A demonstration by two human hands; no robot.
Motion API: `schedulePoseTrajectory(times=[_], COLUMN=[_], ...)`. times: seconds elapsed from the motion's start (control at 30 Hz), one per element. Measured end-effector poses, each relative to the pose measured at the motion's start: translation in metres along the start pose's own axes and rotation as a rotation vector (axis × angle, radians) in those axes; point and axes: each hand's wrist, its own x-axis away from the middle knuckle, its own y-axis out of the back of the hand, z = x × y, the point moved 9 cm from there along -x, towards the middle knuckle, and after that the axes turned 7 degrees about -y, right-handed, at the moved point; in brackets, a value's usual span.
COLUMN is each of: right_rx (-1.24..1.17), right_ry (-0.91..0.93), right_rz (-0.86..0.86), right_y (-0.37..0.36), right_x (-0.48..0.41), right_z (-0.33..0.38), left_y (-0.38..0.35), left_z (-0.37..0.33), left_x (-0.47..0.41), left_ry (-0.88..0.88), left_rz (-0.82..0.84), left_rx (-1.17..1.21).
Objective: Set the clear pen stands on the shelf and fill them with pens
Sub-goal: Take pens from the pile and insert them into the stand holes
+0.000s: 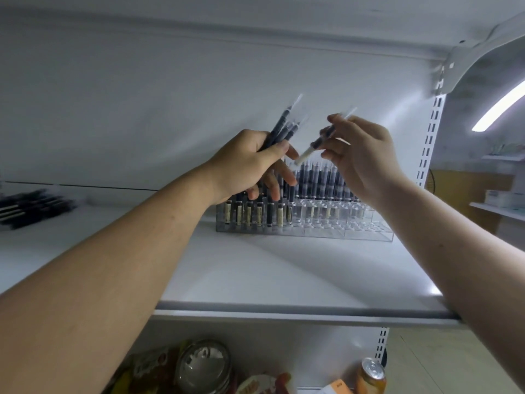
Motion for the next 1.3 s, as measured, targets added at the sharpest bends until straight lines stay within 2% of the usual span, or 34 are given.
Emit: schedulePoseTrajectory(times=[0.07,0.17,0.27,0.37,0.67,0.87,1.03,1.3], right_rx=[-0.026,0.311,0.584,0.719,0.856,0.948,1.047,0.848], right_ry=[0.032,0.151,0.227,0.253,0.225,0.085,0.056,0.209], right_rz=[-0.087,-0.151,-0.080,0.005,0.121,0.230,0.295,0.213], right_y=[0.012,0.018,0.003,-0.011,-0.026,-0.033,-0.033,-0.027], right_x=[-0.002,-0.001,0.003,0.006,0.012,0.012,0.015,0.014], right_z=[0.005,0.015,0.013,0.008,-0.004,-0.027,-0.035,-0.007], left_y=[0.002,0.004,0.006,0.004,0.004,0.004,0.001,0.000], left_z=[-0.002,-0.004,-0.003,-0.004,-0.005,-0.004,0.000,0.004], left_x=[0.000,-0.001,-0.002,-0.002,-0.001,-0.001,-0.002,-0.003], left_ry=[-0.023,-0.063,-0.068,-0.060,-0.067,-0.041,-0.037,-0.010], left_rz=[-0.017,-0.025,-0.031,-0.026,-0.047,-0.035,-0.018,0.007], left_rx=[-0.034,-0.030,-0.028,0.004,0.045,0.052,0.109,0.138])
